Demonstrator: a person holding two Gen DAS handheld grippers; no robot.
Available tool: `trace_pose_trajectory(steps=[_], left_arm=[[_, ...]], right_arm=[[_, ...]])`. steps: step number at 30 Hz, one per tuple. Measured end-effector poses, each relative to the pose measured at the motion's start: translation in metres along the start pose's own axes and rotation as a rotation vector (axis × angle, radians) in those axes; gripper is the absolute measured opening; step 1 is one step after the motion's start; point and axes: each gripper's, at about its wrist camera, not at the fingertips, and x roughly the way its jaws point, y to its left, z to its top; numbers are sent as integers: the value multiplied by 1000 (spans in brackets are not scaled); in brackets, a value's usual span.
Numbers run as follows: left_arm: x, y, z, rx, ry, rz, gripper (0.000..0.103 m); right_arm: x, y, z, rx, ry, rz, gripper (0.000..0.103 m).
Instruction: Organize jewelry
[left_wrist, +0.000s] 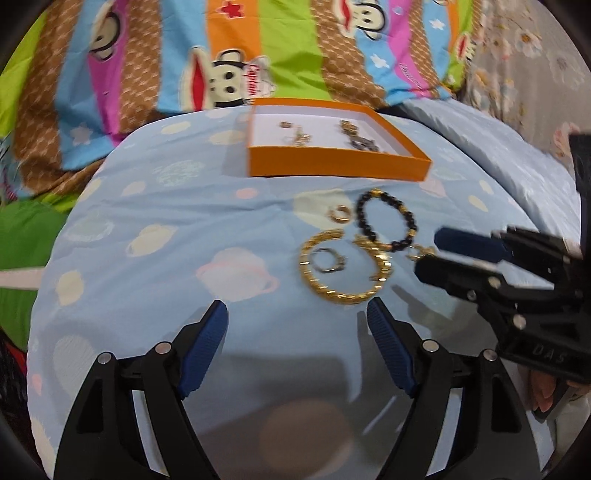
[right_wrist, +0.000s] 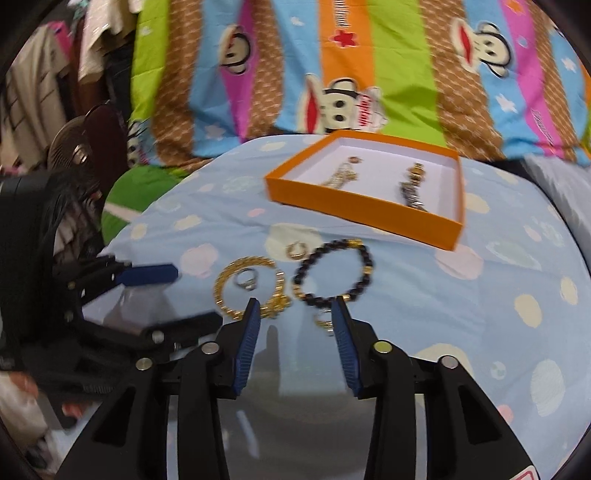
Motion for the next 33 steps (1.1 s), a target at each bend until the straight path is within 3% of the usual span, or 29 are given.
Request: trace_pose_trajectory(steps=[4,8,12,14,23,27,33], left_arm=[[-5,25,2,-82,-21,67,76],[-6,33,4,-125,-25,64,76],[-5,29,3,-106,-21,68,76],[-6,26,3,-93,-26,73,76],[-4,19,2,-67,-10,33,76],[-5,3,5,-21,-25,-28,82],[11,-36,13,193,-20,-35,80]], right_arm=[[10,6,2,-17,43,20,15],[20,0,5,14,79,39,14],[27,1,10,19,89,54,13],[29,3,11,10,95,54,4],[4,-9,13,70,-6,82,3],[7,-17,13,102,23,75,3],[12,-32,11,170,55,57,3]])
